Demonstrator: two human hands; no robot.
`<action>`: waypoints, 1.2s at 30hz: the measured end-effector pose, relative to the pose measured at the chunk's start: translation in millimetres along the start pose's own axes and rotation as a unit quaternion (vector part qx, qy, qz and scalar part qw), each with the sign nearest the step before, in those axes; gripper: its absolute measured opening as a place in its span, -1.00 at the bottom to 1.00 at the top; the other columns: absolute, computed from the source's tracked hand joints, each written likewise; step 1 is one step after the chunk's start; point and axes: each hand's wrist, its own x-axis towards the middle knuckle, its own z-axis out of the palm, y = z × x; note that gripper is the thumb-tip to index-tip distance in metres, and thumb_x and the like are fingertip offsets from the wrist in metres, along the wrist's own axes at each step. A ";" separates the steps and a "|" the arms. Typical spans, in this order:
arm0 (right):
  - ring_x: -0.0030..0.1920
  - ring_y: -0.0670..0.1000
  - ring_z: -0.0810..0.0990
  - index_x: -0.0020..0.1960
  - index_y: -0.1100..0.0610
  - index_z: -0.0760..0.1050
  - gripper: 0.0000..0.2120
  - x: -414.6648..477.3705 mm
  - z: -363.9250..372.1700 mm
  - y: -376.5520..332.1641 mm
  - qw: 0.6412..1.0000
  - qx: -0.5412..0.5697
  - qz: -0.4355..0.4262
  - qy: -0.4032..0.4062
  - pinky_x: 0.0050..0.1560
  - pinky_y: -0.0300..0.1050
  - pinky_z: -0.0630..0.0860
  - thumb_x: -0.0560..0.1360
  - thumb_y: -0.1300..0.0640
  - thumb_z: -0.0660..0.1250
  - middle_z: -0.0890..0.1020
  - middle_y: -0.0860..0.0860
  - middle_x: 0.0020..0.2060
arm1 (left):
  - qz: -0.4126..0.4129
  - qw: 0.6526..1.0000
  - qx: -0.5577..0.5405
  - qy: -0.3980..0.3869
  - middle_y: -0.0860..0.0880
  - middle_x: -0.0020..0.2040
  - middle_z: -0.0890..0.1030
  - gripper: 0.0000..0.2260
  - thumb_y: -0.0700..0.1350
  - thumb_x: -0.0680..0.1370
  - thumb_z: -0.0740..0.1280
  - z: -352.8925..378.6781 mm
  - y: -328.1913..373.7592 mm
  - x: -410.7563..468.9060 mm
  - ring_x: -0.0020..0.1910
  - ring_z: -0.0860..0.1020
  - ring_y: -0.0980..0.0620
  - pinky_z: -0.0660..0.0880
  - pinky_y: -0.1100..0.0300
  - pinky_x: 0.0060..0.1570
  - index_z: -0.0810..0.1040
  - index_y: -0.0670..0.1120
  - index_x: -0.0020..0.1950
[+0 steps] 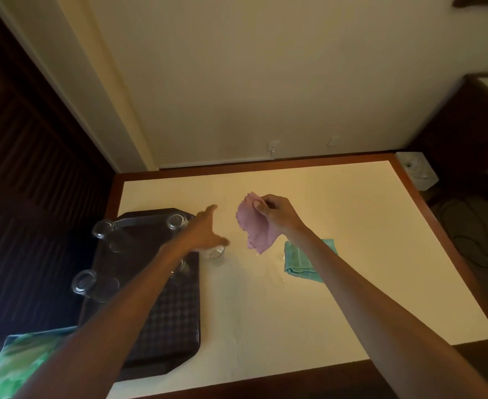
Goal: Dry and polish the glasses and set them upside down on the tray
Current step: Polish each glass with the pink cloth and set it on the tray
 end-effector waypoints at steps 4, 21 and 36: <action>-0.21 -0.11 0.57 -0.02 0.18 0.61 -0.84 3.4 1.5 -26.6 0.998 0.039 -0.026 -0.040 -0.18 -0.29 0.44 0.52 0.08 0.46 0.65 0.01 -0.18 | 0.064 0.978 -0.197 0.022 -0.04 0.56 0.38 -0.28 -0.13 0.55 0.50 -60.0 24.3 -15.9 0.51 0.36 -0.03 0.38 0.09 0.36 0.24 -0.04 0.63; 0.14 0.18 0.65 0.28 0.21 0.43 -0.55 -12.7 19.4 -72.1 0.959 0.147 0.097 -0.221 0.12 0.07 0.61 0.46 0.16 0.50 0.65 0.19 0.15 | 0.064 0.942 -0.296 0.144 -0.09 0.11 0.71 -0.71 -0.08 0.52 0.53 -99.5 -13.9 -49.4 0.14 0.65 -0.12 0.58 0.02 0.10 0.63 -0.10 0.20; -0.02 -0.01 0.60 0.14 0.16 0.65 -0.57 -8.7 33.1 -95.3 0.966 -0.159 -0.193 -0.073 -0.12 -0.39 0.44 0.31 0.11 0.63 0.67 -0.01 -0.01 | 0.125 0.974 -0.042 0.182 -0.04 0.11 0.68 -0.50 -0.12 0.38 0.65 -109.9 -6.3 -64.5 0.04 0.59 0.03 0.51 0.20 0.00 0.65 -0.12 0.28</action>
